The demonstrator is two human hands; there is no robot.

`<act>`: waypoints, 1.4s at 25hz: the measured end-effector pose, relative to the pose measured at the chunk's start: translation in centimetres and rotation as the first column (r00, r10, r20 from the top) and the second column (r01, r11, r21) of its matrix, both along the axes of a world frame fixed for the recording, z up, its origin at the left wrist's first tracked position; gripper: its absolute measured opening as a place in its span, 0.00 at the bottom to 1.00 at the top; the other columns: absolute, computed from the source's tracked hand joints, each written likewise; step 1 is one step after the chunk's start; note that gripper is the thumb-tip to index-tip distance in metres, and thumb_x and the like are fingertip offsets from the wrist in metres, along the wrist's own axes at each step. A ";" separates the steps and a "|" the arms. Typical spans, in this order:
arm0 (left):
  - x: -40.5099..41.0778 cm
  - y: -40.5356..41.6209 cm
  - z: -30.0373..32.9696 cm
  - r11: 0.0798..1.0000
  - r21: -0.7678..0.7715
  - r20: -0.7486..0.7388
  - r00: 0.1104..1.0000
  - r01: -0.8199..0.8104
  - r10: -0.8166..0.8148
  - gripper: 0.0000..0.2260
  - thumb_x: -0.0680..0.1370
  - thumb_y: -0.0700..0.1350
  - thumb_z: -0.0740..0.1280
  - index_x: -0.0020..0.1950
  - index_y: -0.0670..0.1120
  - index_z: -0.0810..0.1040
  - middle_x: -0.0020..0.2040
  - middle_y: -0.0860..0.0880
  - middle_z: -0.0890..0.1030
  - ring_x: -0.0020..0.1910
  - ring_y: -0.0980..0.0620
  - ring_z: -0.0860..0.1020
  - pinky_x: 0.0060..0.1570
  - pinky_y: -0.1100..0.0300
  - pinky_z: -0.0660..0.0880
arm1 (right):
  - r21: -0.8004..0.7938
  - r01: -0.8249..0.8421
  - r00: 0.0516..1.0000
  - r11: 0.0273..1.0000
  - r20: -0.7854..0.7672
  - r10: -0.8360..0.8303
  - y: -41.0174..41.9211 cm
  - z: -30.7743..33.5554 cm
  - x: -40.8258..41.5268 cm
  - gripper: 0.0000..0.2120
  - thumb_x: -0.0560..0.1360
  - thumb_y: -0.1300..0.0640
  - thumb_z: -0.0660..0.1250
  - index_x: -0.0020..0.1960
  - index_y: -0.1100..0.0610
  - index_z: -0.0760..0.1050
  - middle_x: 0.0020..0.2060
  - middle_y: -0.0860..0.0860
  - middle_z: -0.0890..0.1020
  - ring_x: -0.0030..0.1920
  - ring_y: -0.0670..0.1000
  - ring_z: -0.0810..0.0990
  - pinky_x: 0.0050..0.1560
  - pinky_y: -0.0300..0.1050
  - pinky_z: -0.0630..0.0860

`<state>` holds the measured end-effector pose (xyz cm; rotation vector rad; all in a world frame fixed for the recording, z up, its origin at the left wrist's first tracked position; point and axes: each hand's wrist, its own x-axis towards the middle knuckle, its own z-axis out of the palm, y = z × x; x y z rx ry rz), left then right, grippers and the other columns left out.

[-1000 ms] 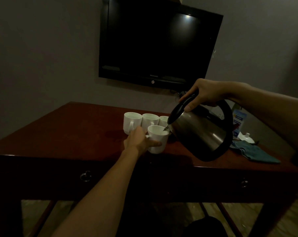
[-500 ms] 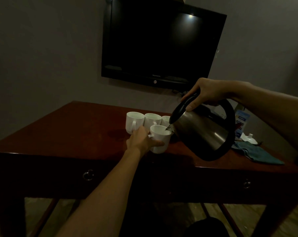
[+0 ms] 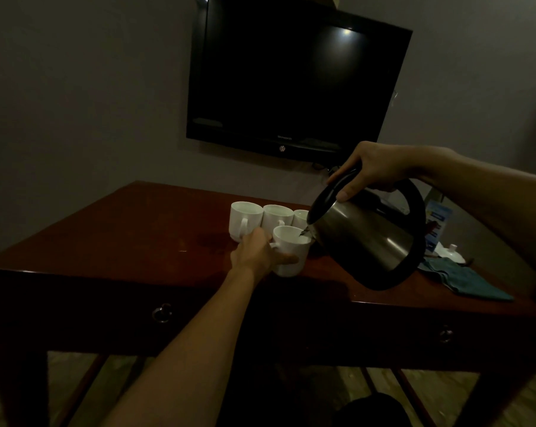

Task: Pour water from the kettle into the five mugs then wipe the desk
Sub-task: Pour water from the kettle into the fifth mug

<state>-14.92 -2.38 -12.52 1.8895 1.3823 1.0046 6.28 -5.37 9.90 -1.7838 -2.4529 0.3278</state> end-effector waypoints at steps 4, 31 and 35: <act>0.0 0.1 -0.2 1.000 0.017 -0.002 1.000 -0.002 0.002 0.18 0.65 0.56 0.79 0.47 0.47 0.79 0.47 0.53 0.81 0.49 0.53 0.79 0.46 0.50 0.77 | -0.008 -0.009 1.000 1.000 -0.008 0.009 0.3 0.0 0.0 0.31 0.55 0.33 0.78 0.56 0.41 0.83 0.50 0.52 0.84 0.51 0.63 0.81 0.52 0.61 0.79; 0.1 0.3 -0.6 0.999 0.030 -0.006 1.000 -0.030 0.030 0.22 0.63 0.58 0.79 0.49 0.47 0.78 0.49 0.53 0.81 0.50 0.53 0.78 0.41 0.56 0.74 | 0.013 0.011 0.998 1.000 0.068 -0.011 0.2 0.6 -0.8 0.30 0.58 0.39 0.78 0.59 0.46 0.82 0.38 0.50 0.84 0.33 0.53 0.77 0.34 0.47 0.76; 0.1 0.2 -0.5 0.999 0.018 0.016 0.999 -0.032 0.031 0.21 0.64 0.56 0.79 0.50 0.47 0.79 0.49 0.53 0.81 0.49 0.53 0.78 0.42 0.56 0.74 | 0.003 0.018 0.998 1.000 0.055 -0.018 0.6 0.5 -0.7 0.34 0.52 0.29 0.78 0.55 0.40 0.83 0.46 0.55 0.85 0.45 0.65 0.81 0.47 0.58 0.80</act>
